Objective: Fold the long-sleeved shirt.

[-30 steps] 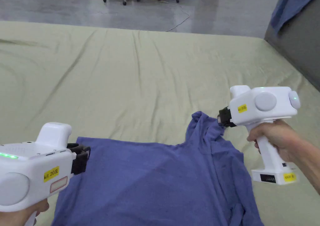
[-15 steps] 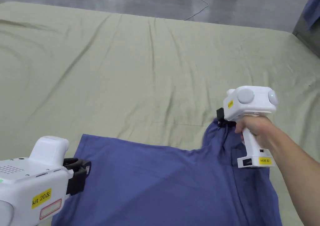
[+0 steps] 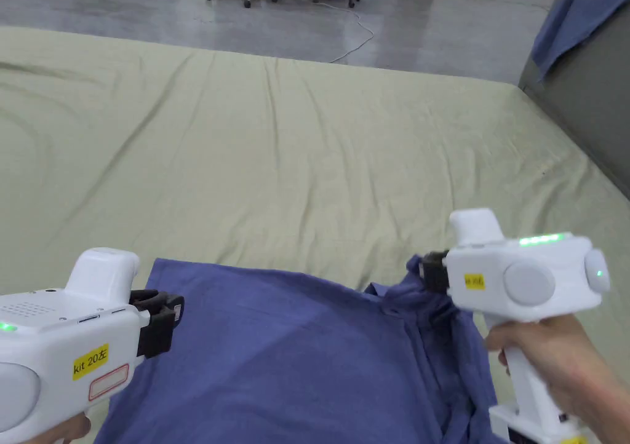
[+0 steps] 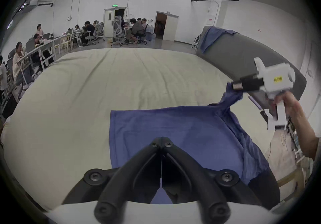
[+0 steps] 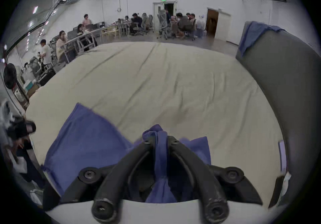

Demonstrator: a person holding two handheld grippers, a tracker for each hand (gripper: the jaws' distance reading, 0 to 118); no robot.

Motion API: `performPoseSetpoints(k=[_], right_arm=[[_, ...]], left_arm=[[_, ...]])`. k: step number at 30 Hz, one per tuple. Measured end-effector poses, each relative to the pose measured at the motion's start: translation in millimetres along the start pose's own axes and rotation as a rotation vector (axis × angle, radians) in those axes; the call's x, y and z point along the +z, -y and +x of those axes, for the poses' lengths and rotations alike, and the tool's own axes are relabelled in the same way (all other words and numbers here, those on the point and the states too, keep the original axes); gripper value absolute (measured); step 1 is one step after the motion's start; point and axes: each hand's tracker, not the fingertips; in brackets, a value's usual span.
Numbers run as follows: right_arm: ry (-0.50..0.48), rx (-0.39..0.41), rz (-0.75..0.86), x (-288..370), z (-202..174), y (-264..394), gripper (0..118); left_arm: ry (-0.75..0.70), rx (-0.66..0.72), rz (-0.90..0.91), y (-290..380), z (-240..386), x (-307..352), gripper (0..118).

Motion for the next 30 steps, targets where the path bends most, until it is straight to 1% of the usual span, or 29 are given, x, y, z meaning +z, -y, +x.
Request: performPoseSetpoints(k=[2,3,6,7,8,9,10,11,12,13,14,15,17,19,20,21,22,23,24,25,27,29,30], right_arm=[[0.000,0.005,-0.076,-10.2,-9.1,32.5,7],[-0.014,0.007,-0.145,-23.3,-12.1,51.9,7],[0.010,-0.039,-0.257,-64.3,-11.2,83.7,7],[0.025,-0.056,-0.269,-74.8,-8.2,90.9,7],[-0.010,-0.080,-0.196,-74.4,-5.4,91.0,7],[-0.008,-0.090,-0.192,-70.6,-3.9,85.6,7],[-0.014,-0.119,-0.226,-62.9,-3.3,77.5,9],[-0.026,-0.159,-0.211,-47.1,-1.2,72.3,19],[-0.043,-0.163,-0.186,-24.7,1.4,70.4,40],[-0.071,-0.175,-0.157,-9.8,3.3,70.5,69],[-0.070,-0.186,-0.108,12.3,5.3,74.8,103],[-0.070,-0.196,-0.051,34.3,7.4,81.0,103],[-0.057,-0.187,-0.009,72.7,9.6,94.6,111],[-0.046,-0.180,-0.005,97.7,14.6,108.6,111],[-0.045,-0.170,0.009,103.0,13.7,112.1,106],[-0.031,-0.154,0.011,106.2,15.2,114.7,89],[0.002,-0.148,-0.015,105.5,17.7,115.4,50],[-0.004,-0.149,-0.021,103.6,20.5,115.5,0],[-0.047,-0.135,-0.022,101.4,25.5,109.9,0],[-0.037,-0.139,-0.017,96.0,29.0,102.5,0],[0.020,-0.146,-0.005,81.4,35.1,81.5,0],[0.045,-0.148,-0.003,64.7,46.6,59.8,1],[0.045,-0.168,-0.007,49.3,52.6,47.5,14]], left_arm=[[-0.002,-0.003,0.003,2.0,4.0,9.0,0],[-0.002,-0.002,0.004,3.7,4.7,15.6,0],[-0.005,0.014,0.009,4.3,8.4,27.6,0],[-0.005,0.012,0.011,4.8,10.3,32.5,0],[-0.007,0.007,0.016,5.2,12.4,37.0,0],[-0.010,0.002,0.021,4.4,14.9,39.6,0],[-0.013,-0.001,0.022,3.6,16.9,43.0,0],[-0.016,-0.002,0.026,3.2,18.1,47.1,0],[-0.016,0.000,0.033,3.2,19.0,50.5,0],[-0.016,0.002,0.037,3.1,19.6,52.1,0],[-0.017,0.006,0.044,4.0,20.5,54.5,0],[-0.017,0.006,0.048,5.7,21.0,56.4,0],[-0.015,0.011,0.046,8.8,25.1,56.4,0],[-0.010,0.020,0.036,12.5,26.2,53.3,0],[-0.009,0.021,0.034,13.0,26.5,52.4,0],[-0.006,0.021,0.031,13.3,29.6,50.3,0],[-0.003,0.020,0.028,12.9,30.8,47.9,0],[-0.001,0.019,0.024,11.7,31.4,45.9,0],[-0.001,0.017,0.022,10.1,32.3,43.5,0],[-0.003,0.016,0.022,7.9,28.6,37.4,0],[0.002,0.007,0.017,1.7,27.6,30.4,0],[-0.006,0.001,0.017,-4.0,29.0,23.3,0],[-0.005,-0.002,0.017,-7.2,28.0,17.9,0]])
